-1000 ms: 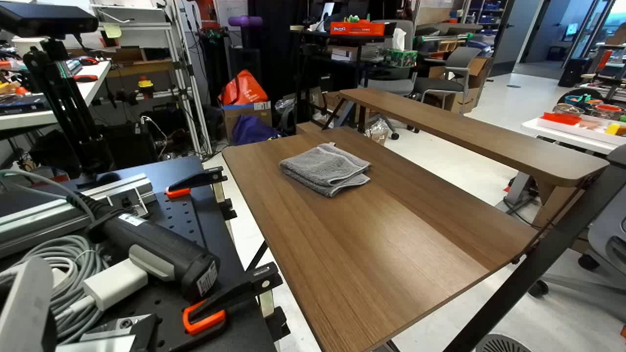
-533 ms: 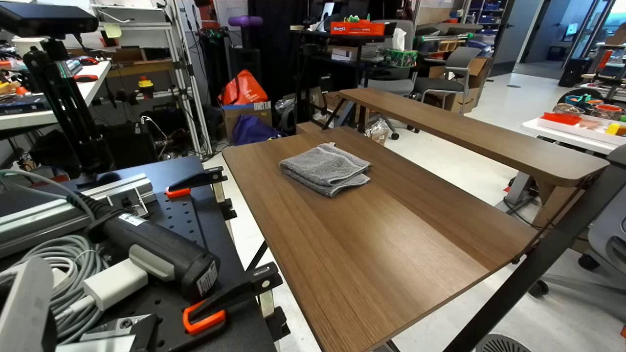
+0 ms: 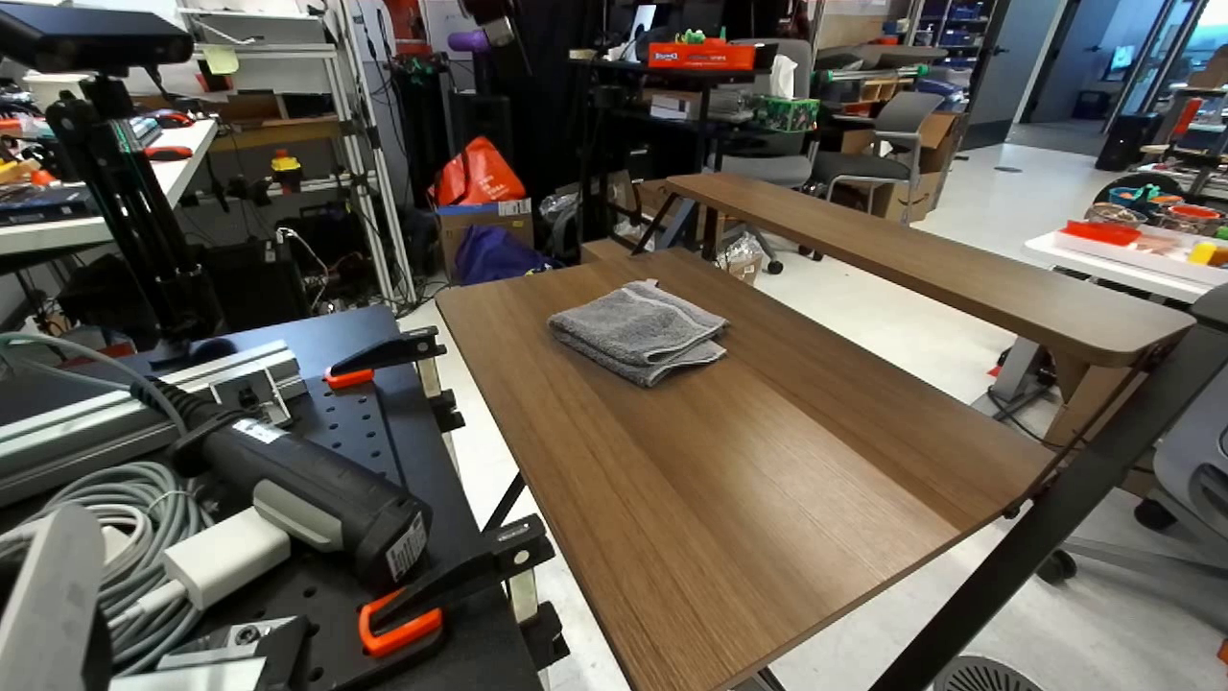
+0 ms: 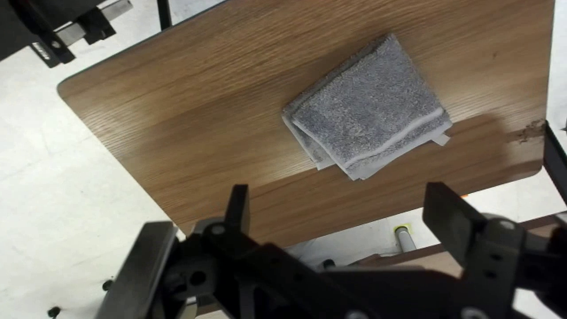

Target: Move the cloth on the table

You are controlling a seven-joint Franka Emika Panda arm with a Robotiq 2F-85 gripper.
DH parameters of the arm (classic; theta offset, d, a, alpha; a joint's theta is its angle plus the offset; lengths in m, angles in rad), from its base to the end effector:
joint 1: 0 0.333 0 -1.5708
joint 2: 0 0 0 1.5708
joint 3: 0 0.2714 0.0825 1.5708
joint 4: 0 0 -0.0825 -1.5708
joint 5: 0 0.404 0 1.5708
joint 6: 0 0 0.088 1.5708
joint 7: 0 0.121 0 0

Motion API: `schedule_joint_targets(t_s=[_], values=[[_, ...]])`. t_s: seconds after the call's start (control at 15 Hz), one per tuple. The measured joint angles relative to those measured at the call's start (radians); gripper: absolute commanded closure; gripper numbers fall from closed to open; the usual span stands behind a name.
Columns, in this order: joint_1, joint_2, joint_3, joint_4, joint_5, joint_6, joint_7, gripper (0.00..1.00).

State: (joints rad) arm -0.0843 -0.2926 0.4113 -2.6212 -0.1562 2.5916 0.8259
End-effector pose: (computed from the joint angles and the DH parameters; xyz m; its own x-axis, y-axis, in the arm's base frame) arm 0.4448 0.1403 0.2941 0.8840 -0.3508 0.3090 -0.3673 -0.9301 -0.0052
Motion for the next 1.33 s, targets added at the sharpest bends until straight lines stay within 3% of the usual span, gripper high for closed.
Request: schedule_joint_targets(t_s=[0.33,0.8,1.07,1.33], values=[[0.024,0.301,-0.069,0.120,-0.013,0.132,0.018,0.00],[0.207,0.708,-0.236,0.379,0.035,0.133,-0.010,0.00],[0.291,0.856,-0.308,0.509,0.080,0.106,-0.017,0.00],[0.329,0.955,-0.351,0.614,0.114,0.066,-0.018,0.00]])
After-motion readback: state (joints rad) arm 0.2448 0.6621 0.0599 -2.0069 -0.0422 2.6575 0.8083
